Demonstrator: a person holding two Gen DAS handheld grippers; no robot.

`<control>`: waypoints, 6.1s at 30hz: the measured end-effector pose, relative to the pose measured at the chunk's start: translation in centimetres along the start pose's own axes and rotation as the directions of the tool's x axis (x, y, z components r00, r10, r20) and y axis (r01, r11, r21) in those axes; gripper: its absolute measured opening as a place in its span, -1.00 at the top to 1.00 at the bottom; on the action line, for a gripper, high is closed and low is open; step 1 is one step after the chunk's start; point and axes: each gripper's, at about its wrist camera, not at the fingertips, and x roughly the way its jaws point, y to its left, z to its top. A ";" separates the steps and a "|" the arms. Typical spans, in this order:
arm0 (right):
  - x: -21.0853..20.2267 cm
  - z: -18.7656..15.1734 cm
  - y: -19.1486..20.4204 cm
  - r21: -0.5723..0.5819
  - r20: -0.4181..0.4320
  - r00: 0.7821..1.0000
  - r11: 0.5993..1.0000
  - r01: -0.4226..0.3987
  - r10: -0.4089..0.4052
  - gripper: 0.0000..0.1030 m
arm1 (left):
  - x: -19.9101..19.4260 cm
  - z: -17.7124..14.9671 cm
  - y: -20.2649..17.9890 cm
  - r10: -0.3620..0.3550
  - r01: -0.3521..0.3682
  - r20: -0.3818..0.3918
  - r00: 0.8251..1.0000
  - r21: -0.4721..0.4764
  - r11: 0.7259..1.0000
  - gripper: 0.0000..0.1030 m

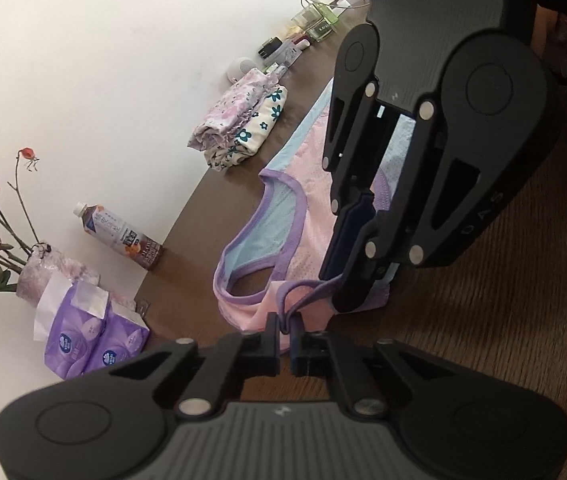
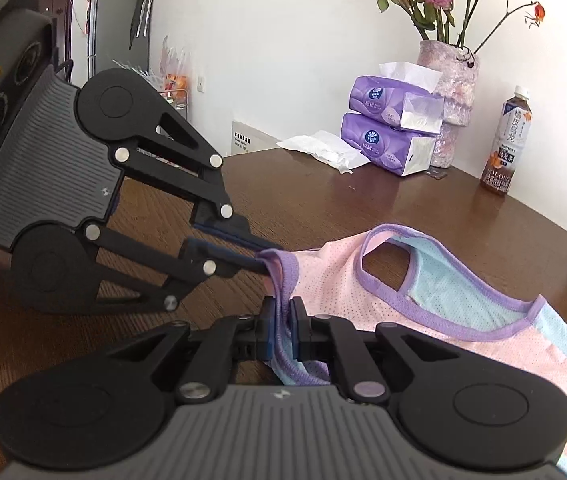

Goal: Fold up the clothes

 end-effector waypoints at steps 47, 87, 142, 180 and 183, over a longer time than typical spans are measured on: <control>-2.8 -3.5 -6.6 0.163 -0.020 0.996 0.983 0.089 -0.087 0.56 | 4.8 2.8 0.6 -0.077 0.077 0.018 0.997 -0.427 0.901 0.73; -12.6 -12.6 -12.5 0.331 -0.070 0.954 0.895 0.299 -0.292 0.39 | 3.4 5.7 -3.1 -0.085 0.084 0.019 0.996 -0.496 0.864 0.54; -10.4 -9.9 -34.1 0.241 -0.274 0.920 0.907 0.346 -0.279 0.03 | 20.6 15.5 8.6 -0.248 0.221 0.005 0.969 -0.474 0.852 -0.24; -9.7 -8.7 -33.2 0.010 -0.317 0.944 0.995 0.096 -0.088 0.99 | 21.3 15.0 9.5 -0.413 0.445 0.166 0.896 -0.325 0.834 1.00; -10.5 -8.5 -31.5 -0.108 -0.299 0.940 0.984 0.139 -0.165 0.99 | 19.3 15.5 8.7 -0.369 0.401 0.168 0.914 -0.244 0.883 1.00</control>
